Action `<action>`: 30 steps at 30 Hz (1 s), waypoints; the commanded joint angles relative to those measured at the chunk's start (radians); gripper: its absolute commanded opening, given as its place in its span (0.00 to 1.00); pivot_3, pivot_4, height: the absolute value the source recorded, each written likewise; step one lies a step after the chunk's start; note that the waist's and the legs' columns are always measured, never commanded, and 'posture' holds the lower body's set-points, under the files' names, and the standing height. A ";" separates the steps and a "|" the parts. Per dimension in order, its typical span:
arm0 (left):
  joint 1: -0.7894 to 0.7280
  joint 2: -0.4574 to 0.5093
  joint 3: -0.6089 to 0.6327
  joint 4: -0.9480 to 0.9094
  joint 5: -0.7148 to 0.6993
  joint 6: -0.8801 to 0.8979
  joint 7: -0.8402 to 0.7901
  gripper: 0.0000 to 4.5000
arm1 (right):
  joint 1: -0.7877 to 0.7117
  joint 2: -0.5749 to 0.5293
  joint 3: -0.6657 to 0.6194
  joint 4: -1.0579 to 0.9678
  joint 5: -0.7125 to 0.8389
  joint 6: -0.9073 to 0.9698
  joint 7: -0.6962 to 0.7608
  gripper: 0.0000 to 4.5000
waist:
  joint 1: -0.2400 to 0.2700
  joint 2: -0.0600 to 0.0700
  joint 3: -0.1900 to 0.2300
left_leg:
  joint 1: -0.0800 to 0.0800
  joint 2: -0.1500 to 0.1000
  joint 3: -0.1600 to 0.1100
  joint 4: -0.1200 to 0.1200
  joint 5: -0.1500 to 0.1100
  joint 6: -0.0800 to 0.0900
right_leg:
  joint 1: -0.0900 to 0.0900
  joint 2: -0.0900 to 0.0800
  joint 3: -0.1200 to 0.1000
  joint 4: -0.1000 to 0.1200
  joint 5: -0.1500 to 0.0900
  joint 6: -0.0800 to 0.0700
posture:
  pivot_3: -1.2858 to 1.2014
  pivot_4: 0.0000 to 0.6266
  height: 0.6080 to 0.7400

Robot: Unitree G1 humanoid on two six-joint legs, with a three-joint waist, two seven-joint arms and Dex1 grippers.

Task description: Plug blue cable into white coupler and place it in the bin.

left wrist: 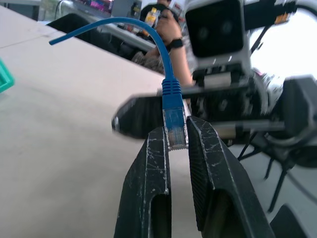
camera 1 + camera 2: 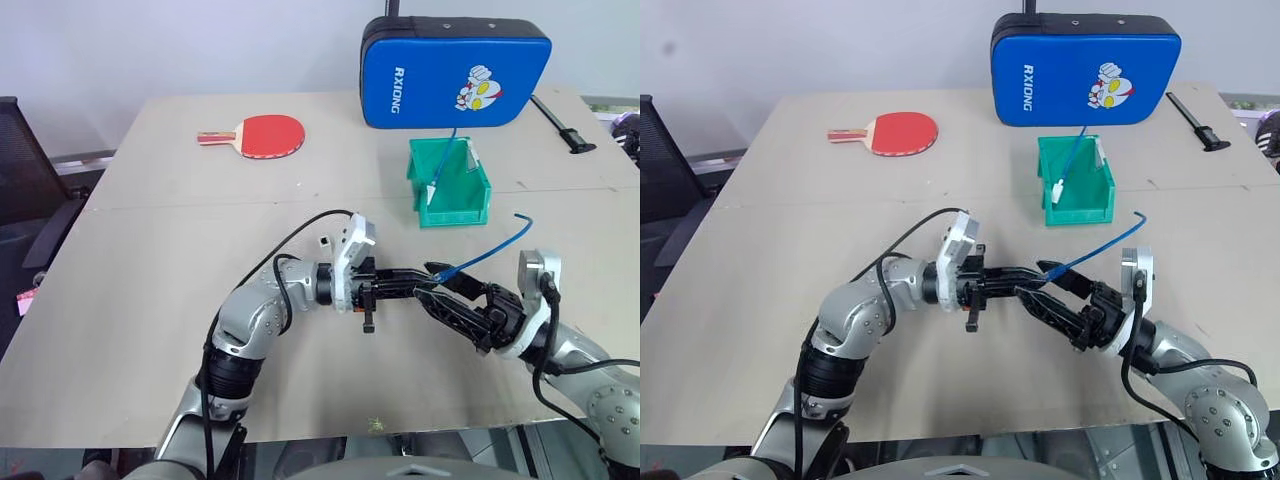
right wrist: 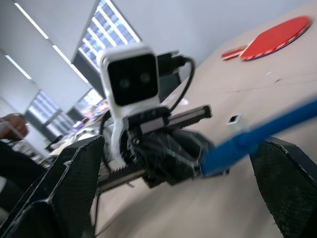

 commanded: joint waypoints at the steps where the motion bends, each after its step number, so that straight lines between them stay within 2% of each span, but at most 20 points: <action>1: 0.012 0.001 0.013 -0.053 -0.059 0.022 0.007 0.00 | -0.017 -0.001 -0.015 -0.014 0.043 0.001 0.017 0.75 | 0.000 0.000 0.000 | 0.000 0.000 0.000 0.000 0.000 0.000 | 0.000 0.000 0.000 0.000 0.000 0.000 | 0.52 0.24 1.00; 4: 0.016 0.014 0.008 -0.059 -0.078 0.036 0.004 0.00 | -0.017 -0.001 -0.028 -0.009 0.062 0.001 0.017 0.43 | 0.000 0.000 0.000 | 0.000 0.000 0.000 0.000 0.000 0.000 | 0.000 0.000 0.000 0.000 0.000 0.000 | 0.52 0.24 1.00; 6: 0.019 0.027 0.004 -0.063 -0.088 0.044 -0.005 0.00 | -0.017 0.001 -0.041 -0.006 0.091 0.002 0.012 0.25 | 0.000 0.000 0.000 | 0.000 0.000 0.000 0.000 0.000 0.000 | 0.000 0.000 0.000 0.000 0.000 0.000 | 0.52 0.24 1.00; 10: 0.021 0.054 0.004 -0.058 -0.110 0.055 -0.018 0.00 | -0.021 -0.003 -0.067 -0.004 0.149 0.005 0.005 0.12 | 0.000 0.000 0.000 | 0.000 0.000 0.000 0.000 0.000 0.000 | 0.000 0.000 0.000 0.000 0.000 0.000 | 0.52 0.24 1.00; 11: 0.020 0.056 0.004 -0.055 -0.113 0.056 -0.017 0.00 | -0.022 -0.005 -0.069 -0.004 0.152 0.006 0.007 0.01 | 0.000 0.000 0.000 | 0.000 0.000 0.000 0.000 0.000 0.000 | 0.000 0.000 0.000 0.000 0.000 0.000 | 0.52 0.24 1.00; 29: 0.018 0.021 0.008 -0.031 -0.104 0.042 0.076 0.00 | -0.018 -0.006 -0.042 -0.015 0.127 0.002 0.019 0.00 | 0.001 0.000 0.000 | 0.000 0.000 0.000 0.000 0.000 0.000 | 0.000 0.000 0.000 0.000 0.000 0.000 | 0.52 0.24 1.00; 30: 0.019 0.022 0.008 -0.034 -0.105 0.043 0.076 0.11 | -0.017 -0.006 -0.043 -0.016 0.129 0.002 0.018 0.00 | 0.000 0.000 0.000 | 0.000 0.000 0.000 0.000 0.000 0.000 | 0.000 0.000 0.000 0.000 0.000 0.000 | 0.52 0.24 1.00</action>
